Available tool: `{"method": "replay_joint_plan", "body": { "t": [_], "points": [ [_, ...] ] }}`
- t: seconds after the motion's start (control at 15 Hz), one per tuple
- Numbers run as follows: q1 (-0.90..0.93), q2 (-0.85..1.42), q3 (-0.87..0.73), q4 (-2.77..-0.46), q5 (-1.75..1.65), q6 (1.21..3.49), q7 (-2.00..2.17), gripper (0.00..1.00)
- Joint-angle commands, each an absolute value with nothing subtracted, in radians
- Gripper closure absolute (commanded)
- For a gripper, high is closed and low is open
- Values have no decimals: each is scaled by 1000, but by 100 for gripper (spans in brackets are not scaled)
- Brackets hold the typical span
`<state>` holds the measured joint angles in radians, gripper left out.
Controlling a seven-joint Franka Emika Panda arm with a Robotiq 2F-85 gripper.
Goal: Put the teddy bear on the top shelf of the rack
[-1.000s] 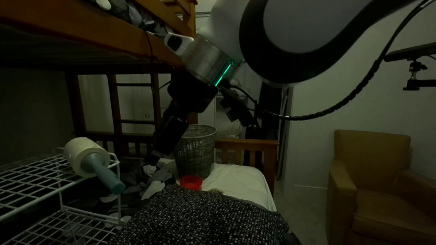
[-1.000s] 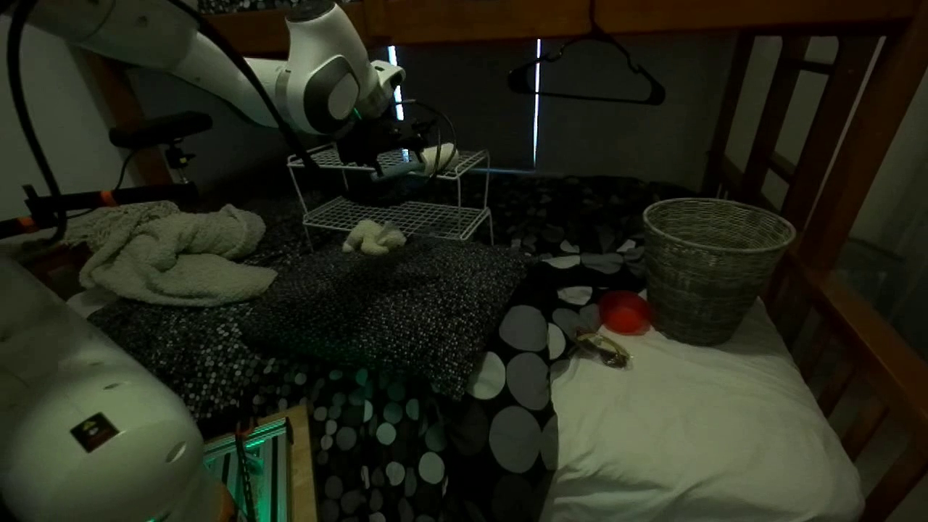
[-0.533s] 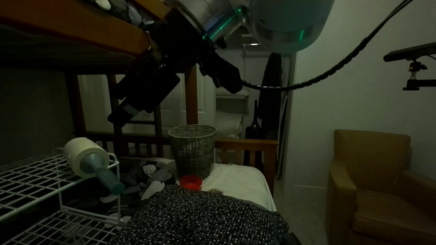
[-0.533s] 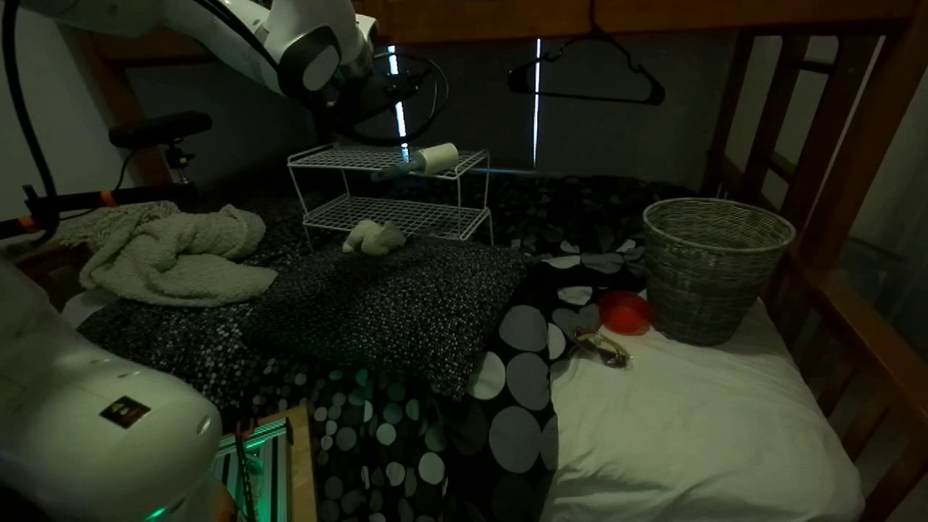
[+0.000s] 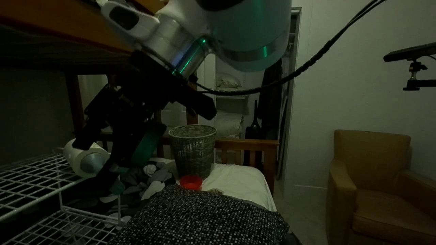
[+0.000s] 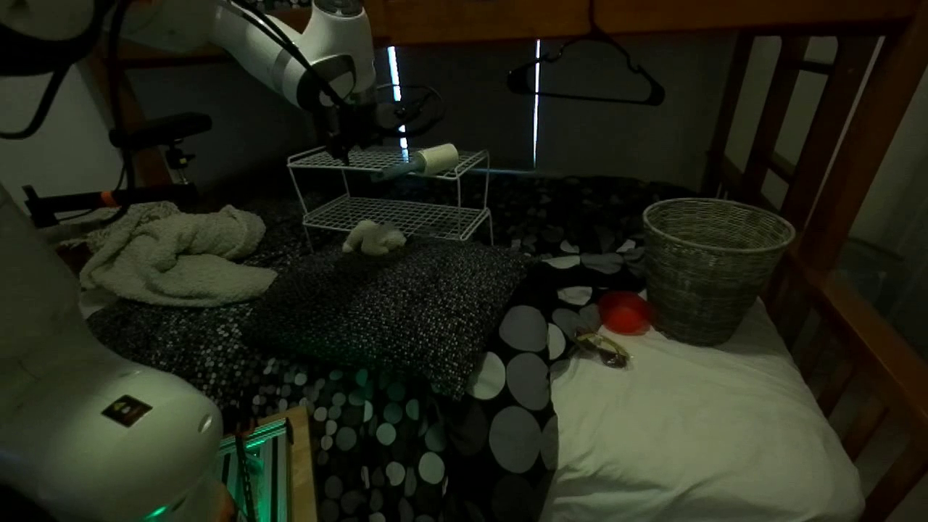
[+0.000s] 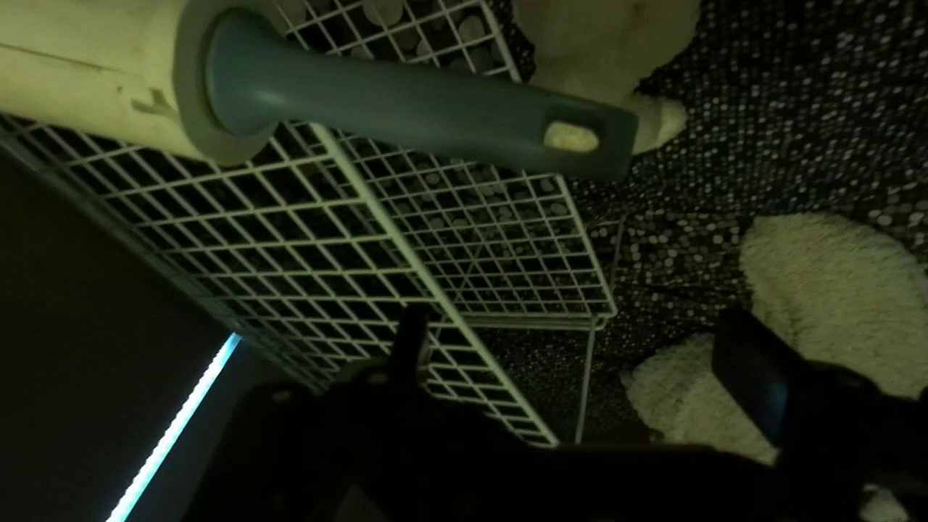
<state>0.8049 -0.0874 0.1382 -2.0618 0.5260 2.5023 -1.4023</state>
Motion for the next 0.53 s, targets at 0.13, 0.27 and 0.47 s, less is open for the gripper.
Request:
{"method": "replay_joint_plan", "body": {
  "t": [0.13, 0.27, 0.47],
  "points": [
    [695, -21, 259, -2025, 446, 2479, -1399, 0],
    [672, -5, 289, -2014, 443, 2481, -1398, 0],
    [658, -8, 295, -2012, 443, 2481, -1398, 0]
  ]
}}
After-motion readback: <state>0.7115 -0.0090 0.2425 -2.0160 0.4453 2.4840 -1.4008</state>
